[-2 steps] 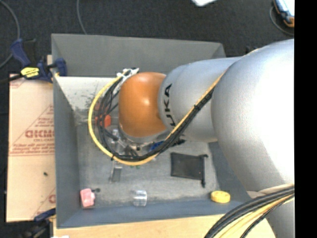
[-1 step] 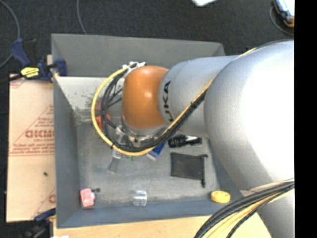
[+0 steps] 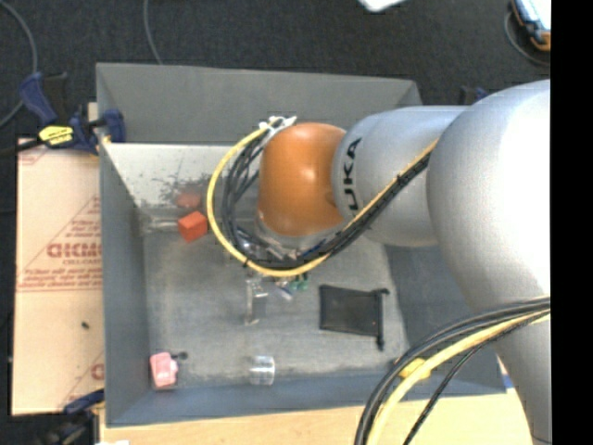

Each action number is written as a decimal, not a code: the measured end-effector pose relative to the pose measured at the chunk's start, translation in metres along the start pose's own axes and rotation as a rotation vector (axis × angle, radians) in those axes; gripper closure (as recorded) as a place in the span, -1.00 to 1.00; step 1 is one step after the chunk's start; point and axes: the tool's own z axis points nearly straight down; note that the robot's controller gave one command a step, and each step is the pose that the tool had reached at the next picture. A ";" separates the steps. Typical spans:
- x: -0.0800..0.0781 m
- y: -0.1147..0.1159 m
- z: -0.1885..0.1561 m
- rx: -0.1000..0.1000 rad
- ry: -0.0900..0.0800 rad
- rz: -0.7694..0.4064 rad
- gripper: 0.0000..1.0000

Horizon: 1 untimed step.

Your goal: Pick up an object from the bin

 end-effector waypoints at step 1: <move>0.029 -0.035 -0.070 0.001 -0.009 -0.153 -1.00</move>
Offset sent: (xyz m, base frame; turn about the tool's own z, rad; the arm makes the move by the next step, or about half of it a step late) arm -0.0593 -0.0832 0.0179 -0.2609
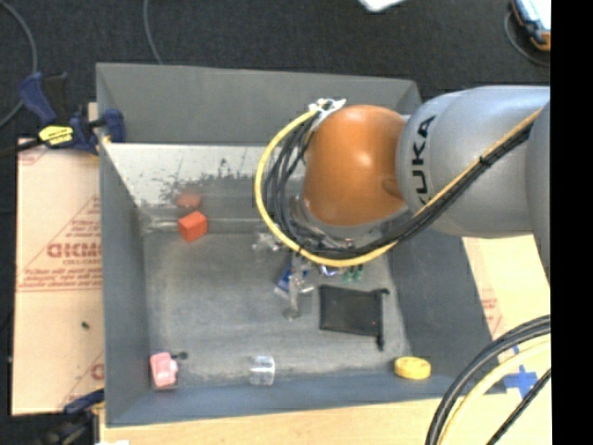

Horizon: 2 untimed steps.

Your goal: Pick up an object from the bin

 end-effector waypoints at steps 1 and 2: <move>0.050 -0.034 0.054 -0.002 0.012 -0.105 -1.00; 0.041 -0.042 0.025 0.001 -0.006 0.097 -1.00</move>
Offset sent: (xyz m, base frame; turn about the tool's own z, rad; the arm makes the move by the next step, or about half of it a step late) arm -0.0280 -0.0509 -0.0271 0.0948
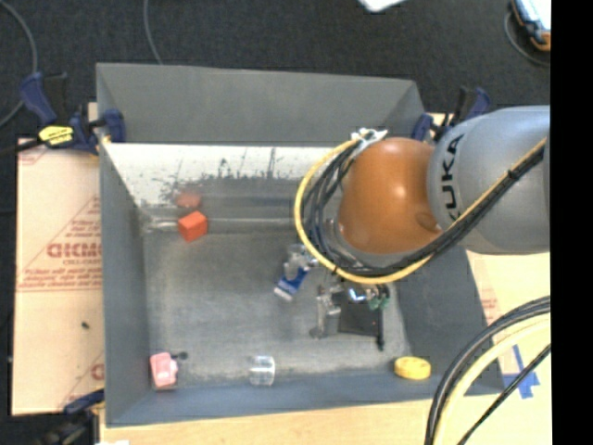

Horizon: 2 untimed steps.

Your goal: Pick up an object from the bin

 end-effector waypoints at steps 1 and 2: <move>-0.001 -0.063 0.017 0.001 0.012 -0.172 -1.00; -0.058 -0.046 0.036 0.001 -0.009 -0.021 -1.00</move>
Offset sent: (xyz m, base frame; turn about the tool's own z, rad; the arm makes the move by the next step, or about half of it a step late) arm 0.0631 -0.0343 -0.0358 -0.0205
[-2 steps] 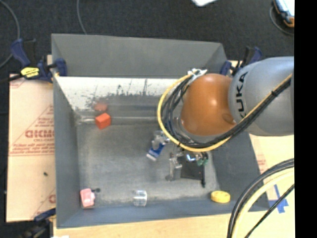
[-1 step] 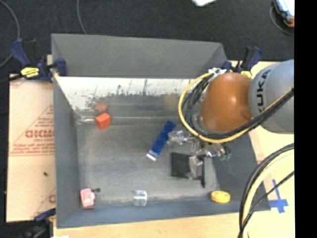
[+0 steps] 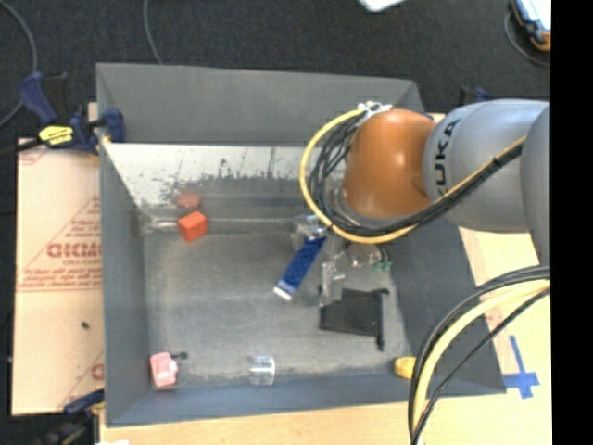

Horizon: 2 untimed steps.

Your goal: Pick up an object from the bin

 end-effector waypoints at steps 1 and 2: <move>-0.001 -0.047 0.017 0.001 0.009 -0.183 -1.00; 0.019 -0.055 0.019 0.000 -0.006 0.070 -1.00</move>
Offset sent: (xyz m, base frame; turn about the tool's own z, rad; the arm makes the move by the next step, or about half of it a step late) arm -0.0155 -0.0576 -0.0237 0.1146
